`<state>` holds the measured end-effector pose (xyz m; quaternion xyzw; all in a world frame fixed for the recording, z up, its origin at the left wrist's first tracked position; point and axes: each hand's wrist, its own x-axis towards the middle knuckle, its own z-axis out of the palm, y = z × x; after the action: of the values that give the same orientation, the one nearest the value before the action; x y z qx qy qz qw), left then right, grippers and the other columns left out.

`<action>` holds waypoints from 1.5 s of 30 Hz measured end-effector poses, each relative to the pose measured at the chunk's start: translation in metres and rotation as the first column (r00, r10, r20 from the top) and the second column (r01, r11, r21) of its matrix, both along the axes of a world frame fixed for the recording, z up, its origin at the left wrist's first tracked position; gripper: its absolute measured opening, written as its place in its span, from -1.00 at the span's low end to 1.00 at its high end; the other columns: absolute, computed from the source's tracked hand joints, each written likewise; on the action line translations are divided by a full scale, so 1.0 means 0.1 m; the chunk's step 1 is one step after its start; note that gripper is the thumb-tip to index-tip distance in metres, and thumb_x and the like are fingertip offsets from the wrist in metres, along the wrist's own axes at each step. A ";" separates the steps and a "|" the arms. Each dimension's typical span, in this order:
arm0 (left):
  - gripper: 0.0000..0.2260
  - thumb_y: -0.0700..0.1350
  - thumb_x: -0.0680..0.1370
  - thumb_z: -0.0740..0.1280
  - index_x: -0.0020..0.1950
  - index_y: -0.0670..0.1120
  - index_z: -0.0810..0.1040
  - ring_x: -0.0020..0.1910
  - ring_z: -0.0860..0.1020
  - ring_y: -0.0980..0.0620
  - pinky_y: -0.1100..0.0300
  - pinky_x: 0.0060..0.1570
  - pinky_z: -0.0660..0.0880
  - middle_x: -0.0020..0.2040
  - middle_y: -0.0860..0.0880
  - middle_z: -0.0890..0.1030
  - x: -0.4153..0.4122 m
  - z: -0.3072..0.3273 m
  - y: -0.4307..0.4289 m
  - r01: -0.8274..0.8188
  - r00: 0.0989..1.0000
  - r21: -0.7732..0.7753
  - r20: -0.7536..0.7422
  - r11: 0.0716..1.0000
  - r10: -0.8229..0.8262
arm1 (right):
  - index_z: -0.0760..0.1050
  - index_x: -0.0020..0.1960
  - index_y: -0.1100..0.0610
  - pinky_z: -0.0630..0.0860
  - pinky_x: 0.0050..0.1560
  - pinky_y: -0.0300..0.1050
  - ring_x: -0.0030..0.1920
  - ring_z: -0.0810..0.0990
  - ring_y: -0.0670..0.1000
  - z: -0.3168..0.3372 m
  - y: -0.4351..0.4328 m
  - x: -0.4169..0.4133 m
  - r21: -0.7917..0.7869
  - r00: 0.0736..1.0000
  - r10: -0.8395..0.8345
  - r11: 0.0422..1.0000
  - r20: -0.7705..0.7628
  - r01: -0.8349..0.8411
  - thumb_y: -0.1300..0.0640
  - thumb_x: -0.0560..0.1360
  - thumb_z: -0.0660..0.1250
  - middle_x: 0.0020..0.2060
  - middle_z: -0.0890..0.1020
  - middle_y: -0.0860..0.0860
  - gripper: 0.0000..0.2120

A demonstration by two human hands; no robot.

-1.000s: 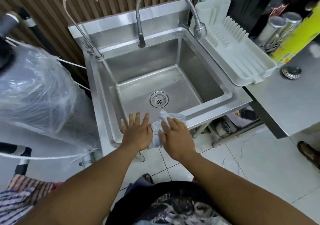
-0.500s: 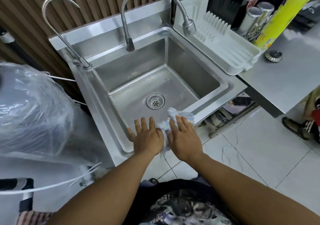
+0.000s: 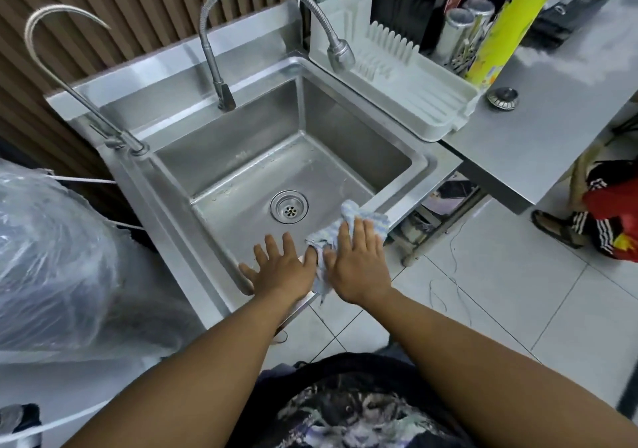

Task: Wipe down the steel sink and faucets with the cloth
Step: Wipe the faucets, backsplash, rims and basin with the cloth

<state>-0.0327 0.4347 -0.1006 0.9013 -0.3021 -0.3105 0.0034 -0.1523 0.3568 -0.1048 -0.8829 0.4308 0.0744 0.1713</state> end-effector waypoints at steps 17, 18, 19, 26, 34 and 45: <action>-0.34 0.34 0.58 -0.06 0.62 0.08 -0.04 0.59 -0.16 -0.17 -0.37 0.44 -0.16 0.63 -0.09 -0.16 -0.13 0.01 -1.17 0.062 0.998 -0.068 -0.001 0.996 -0.062 | -0.20 0.62 0.23 -0.23 0.56 0.19 0.59 -0.27 0.22 0.02 -1.50 -0.13 0.101 0.951 -0.307 0.947 0.022 0.304 -0.11 0.68 -0.05 0.60 -0.20 0.23 -0.32; -0.34 0.33 0.58 -0.06 0.62 0.08 -0.03 0.59 -0.15 -0.17 -0.37 0.44 -0.14 0.63 -0.08 -0.16 -0.14 0.02 -1.25 0.065 0.998 -0.067 0.005 0.996 -0.065 | -0.20 0.62 0.23 -0.22 0.56 0.20 0.59 -0.26 0.22 0.04 -1.69 -0.17 0.094 0.945 -0.328 0.941 -0.005 0.327 -0.11 0.68 -0.06 0.60 -0.20 0.23 -0.33; -0.35 0.33 0.59 -0.06 0.62 0.08 -0.04 0.59 -0.15 -0.18 -0.37 0.44 -0.14 0.63 -0.07 -0.16 -0.16 0.02 -1.33 0.068 0.998 -0.067 0.007 0.995 -0.067 | -0.20 0.62 0.23 -0.22 0.56 0.20 0.59 -0.27 0.22 0.05 -1.86 -0.21 0.096 0.939 -0.343 0.934 -0.027 0.344 -0.11 0.68 -0.06 0.60 -0.21 0.22 -0.33; -0.39 0.29 0.62 -0.12 0.62 0.08 -0.02 0.59 -0.11 -0.17 -0.36 0.45 -0.13 0.63 -0.07 -0.12 -0.34 -0.08 -1.90 -0.023 0.998 -0.094 -0.057 0.995 0.017 | -0.22 0.63 0.21 -0.34 0.51 0.21 0.58 -0.35 0.19 0.11 -1.71 -0.15 0.222 0.965 -0.260 0.943 0.026 0.248 -0.20 0.67 -0.09 0.60 -0.24 0.20 -0.28; -0.31 0.38 0.57 -0.16 0.62 0.06 0.03 0.59 -0.05 -0.18 -0.35 0.44 -0.05 0.63 -0.09 -0.02 -0.41 -0.15 -1.95 -0.095 0.995 -0.110 -0.026 0.989 0.092 | -0.23 0.62 0.22 -0.22 0.55 0.25 0.59 -0.26 0.26 0.00 -2.46 -0.31 0.065 0.942 -0.336 0.940 0.010 0.335 -0.16 0.67 -0.03 0.59 -0.22 0.27 -0.27; -0.40 0.28 0.61 -0.15 0.57 0.02 0.15 0.56 0.05 -0.18 -0.32 0.43 0.06 0.60 -0.10 0.11 -0.39 -0.23 -1.91 -0.061 0.998 -0.211 0.011 0.976 0.065 | -0.21 0.63 0.17 -0.30 0.55 0.19 0.58 -0.35 0.17 0.08 -2.09 -0.27 0.182 0.939 -0.343 0.926 0.034 0.332 -0.21 0.66 -0.08 0.60 -0.27 0.19 -0.29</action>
<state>-0.0715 0.2436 -0.1239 0.9077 -0.3046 -0.2685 0.1058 -0.1796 0.1475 -0.0970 -0.7792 0.5623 0.0524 0.2717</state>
